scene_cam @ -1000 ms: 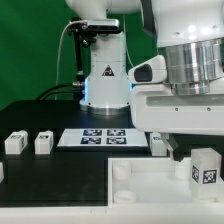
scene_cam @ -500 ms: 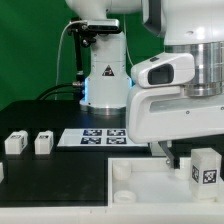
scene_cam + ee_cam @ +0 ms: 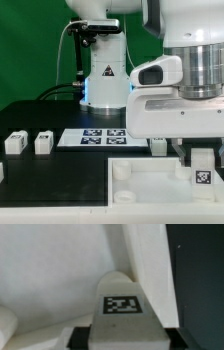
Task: Assemble one leg
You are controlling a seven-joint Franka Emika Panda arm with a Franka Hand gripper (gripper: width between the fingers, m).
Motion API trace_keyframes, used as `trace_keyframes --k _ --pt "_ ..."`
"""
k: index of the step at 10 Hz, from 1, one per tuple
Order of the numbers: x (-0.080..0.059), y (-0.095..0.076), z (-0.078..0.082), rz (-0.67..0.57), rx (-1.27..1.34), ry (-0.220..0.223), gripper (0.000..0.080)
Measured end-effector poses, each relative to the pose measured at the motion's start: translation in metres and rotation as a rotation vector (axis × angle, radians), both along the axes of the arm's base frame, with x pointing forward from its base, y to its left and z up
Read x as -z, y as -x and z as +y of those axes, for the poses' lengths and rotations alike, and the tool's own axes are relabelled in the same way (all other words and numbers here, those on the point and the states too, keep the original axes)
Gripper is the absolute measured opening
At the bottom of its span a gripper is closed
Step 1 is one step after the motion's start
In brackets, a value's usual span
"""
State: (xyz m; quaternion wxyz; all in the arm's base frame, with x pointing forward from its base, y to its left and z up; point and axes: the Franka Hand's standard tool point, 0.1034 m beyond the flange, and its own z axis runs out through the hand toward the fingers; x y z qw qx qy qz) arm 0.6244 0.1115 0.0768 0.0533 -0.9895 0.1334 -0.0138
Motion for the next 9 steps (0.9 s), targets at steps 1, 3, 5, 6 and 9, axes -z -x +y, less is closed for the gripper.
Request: trace_keyframes --k 1,3,5,6,9 --pt "-0.0002 -0.0003 -0.0002 0.015 0.149 -0.01 0.0291" --pt "-0.0032 -0.0003 0.0 0.055 0.54 -0.024 0.0291" --pt "-0.0016 -0.0003 -0.0016 0.097 0.924 -0.067 0.0291" --pt "0.0002 0.0004 -0.001 0.107 1.009 -0.086 0.0292" --pt "0.0014 0.0016 0.0028 0.138 1.225 -0.106 0.0293"
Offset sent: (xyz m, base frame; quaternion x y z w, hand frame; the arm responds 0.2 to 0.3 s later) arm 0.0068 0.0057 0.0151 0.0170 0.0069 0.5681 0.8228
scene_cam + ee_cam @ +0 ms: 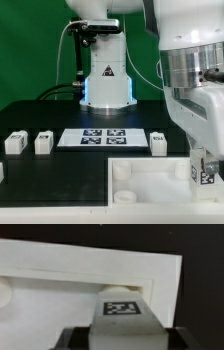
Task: Assemble one leg
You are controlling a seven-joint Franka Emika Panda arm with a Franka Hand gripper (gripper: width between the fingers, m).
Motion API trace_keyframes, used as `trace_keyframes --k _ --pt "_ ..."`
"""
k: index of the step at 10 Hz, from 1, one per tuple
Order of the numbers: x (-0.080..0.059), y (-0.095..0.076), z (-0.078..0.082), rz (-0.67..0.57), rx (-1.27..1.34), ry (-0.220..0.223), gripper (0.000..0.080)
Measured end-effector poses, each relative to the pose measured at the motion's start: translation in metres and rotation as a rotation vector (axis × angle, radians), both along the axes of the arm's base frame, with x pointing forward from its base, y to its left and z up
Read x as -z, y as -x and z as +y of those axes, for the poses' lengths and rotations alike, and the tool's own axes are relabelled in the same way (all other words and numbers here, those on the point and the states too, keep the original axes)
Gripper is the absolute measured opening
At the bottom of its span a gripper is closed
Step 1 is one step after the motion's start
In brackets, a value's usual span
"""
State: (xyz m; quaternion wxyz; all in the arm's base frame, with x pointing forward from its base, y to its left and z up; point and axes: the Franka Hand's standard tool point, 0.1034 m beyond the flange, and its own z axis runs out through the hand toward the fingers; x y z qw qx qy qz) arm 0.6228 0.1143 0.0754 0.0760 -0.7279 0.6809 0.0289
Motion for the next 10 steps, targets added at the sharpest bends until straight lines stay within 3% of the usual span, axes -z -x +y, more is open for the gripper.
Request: trace_keyframes --k 1,2,3,4,7,10 --pt "0.0003 0.0002 0.0002 -0.003 -0.026 0.002 0.0293" --pt "0.001 0.0005 -0.0001 -0.013 -0.106 0.009 0.0484" --pt "0.0021 -0.0001 -0.0001 -0.034 -0.315 0.029 0.0484" --pt "0.0014 -0.0004 0.0031 -0.049 -0.478 0.033 0.0618" --pt "0.0017 -0.0003 0.0034 -0.094 -0.776 0.048 0.0648" --pt "0.0019 -0.0004 0.0056 -0.119 -1.353 0.139 0.0649"
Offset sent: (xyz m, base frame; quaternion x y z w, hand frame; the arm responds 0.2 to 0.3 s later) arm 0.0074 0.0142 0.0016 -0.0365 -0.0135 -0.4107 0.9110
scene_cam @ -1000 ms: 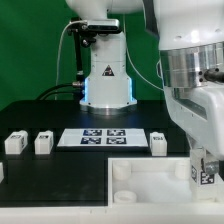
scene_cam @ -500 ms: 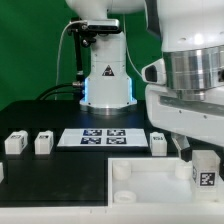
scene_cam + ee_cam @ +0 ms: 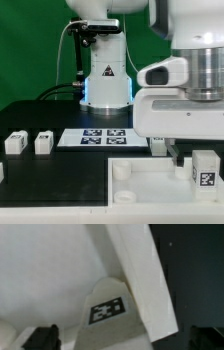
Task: Assemble one leg
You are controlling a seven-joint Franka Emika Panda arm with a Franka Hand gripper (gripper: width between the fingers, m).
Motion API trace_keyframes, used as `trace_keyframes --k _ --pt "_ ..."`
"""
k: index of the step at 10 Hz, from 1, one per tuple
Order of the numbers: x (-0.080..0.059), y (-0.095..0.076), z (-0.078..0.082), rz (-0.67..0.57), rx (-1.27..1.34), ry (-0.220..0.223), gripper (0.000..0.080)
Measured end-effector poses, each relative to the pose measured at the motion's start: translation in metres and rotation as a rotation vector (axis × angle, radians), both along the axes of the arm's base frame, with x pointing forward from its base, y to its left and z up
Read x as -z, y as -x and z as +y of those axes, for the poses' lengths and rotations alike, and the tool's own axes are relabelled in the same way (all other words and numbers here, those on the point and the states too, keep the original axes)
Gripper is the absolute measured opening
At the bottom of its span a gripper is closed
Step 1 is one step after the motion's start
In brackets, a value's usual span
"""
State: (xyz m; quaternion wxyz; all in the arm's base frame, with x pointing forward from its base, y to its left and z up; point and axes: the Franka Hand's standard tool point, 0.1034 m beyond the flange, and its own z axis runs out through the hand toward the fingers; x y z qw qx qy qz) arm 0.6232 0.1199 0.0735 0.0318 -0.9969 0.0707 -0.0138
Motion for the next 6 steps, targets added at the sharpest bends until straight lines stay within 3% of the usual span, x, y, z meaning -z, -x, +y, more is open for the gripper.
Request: trace_keyframes --k 3,4,5,6 --pt "0.001 0.0001 -0.0017 -0.001 -0.037 0.0 0.0602" --pt "0.0011 0.0001 -0.0019 -0.001 -0.038 0.0 0.0421" --pt "0.0011 0.0003 -0.0005 0.007 0.08 -0.01 0.0421" --pt "0.0015 0.0002 -0.0025 0.014 0.186 -0.012 0.0293"
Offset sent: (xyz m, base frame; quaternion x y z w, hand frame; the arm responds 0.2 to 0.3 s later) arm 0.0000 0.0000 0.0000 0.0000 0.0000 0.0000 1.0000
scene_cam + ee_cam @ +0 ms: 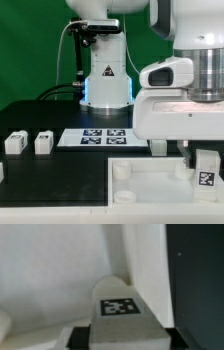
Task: Assemble one leg
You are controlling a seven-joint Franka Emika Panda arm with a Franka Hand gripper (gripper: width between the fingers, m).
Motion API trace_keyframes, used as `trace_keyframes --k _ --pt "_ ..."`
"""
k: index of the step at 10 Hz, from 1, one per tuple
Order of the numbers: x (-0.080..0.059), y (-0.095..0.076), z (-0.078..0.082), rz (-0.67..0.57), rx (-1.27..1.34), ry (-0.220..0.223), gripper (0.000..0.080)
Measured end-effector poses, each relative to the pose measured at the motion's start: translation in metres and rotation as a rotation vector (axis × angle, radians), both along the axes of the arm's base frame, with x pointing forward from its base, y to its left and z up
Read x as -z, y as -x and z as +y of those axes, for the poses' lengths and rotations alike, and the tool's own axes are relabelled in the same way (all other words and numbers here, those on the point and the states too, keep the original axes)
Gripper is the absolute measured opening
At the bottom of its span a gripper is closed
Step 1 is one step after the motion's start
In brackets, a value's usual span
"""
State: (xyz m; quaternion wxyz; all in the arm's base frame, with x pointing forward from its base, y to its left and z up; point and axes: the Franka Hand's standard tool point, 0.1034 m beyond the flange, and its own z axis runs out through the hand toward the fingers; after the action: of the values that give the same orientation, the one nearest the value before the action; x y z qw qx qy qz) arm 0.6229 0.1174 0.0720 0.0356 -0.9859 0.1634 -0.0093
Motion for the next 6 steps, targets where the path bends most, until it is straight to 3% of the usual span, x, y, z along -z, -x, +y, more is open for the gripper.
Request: trace_keyframes --k 1,3,6 --pt "0.0001 0.0 -0.0002 0.003 0.044 -0.001 0.0293" --pt "-0.0027 -0.0004 0.0017 0.042 0.42 -0.002 0.0293" --pt "-0.003 -0.0038 0.0006 0.114 0.929 -0.05 0.0293"
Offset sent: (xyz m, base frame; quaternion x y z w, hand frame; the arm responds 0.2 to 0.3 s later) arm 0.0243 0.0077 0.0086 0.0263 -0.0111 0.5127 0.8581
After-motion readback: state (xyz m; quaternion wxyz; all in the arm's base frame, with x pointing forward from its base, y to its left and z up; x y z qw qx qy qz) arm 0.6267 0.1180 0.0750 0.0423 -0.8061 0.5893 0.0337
